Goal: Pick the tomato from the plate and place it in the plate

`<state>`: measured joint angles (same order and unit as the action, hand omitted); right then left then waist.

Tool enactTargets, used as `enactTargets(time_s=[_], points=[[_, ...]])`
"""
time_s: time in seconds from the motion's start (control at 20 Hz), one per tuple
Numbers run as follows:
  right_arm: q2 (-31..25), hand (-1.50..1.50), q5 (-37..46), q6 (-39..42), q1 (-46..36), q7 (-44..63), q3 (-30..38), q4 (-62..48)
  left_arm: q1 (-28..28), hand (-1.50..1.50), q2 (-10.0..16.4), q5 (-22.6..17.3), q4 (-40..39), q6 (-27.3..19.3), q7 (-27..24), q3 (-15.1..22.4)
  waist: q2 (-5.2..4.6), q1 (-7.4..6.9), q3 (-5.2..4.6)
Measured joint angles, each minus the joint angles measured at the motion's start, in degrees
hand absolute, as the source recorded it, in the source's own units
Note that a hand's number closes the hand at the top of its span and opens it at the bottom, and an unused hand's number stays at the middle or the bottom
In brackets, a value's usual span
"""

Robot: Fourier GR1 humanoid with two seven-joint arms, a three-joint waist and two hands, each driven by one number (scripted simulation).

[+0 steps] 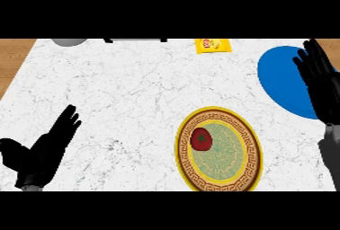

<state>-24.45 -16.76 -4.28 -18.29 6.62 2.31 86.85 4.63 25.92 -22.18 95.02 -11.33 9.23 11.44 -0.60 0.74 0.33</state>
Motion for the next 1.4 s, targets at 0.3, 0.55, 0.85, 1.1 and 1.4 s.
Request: enactTargets(time_s=[0.3,0.55,0.85,1.1,1.4], points=[[8.68,1.50,-2.90,3.94,-0.48,-1.97,-7.08,2.72,-2.62,0.00,-0.83,5.62,-4.80,-3.47,-0.80,-0.11,0.35,-0.69,-0.22],[-3.49,1.50,19.41,1.60,-1.53,-5.88,-13.51,4.84,-2.82,0.00,-1.46,6.97,-6.59,-5.30,0.14,0.28,0.97,0.38,-1.04],[11.24,-1.50,15.72,-6.63,9.31,-19.60,-15.57,1.46,-4.07,0.00,-3.88,9.07,-7.83,-7.76,0.66,1.90,0.19,0.14,-0.13],[11.91,-1.50,17.46,-1.33,15.28,-34.71,-20.25,-4.52,-5.90,0.00,-5.88,11.10,-9.40,-9.21,1.20,3.04,0.34,-0.40,-0.20],[5.39,-1.50,29.06,-3.35,11.73,-30.08,-22.22,-5.04,-6.42,0.00,-6.76,12.04,-10.38,-9.29,1.33,3.20,0.58,-0.72,-0.36]])
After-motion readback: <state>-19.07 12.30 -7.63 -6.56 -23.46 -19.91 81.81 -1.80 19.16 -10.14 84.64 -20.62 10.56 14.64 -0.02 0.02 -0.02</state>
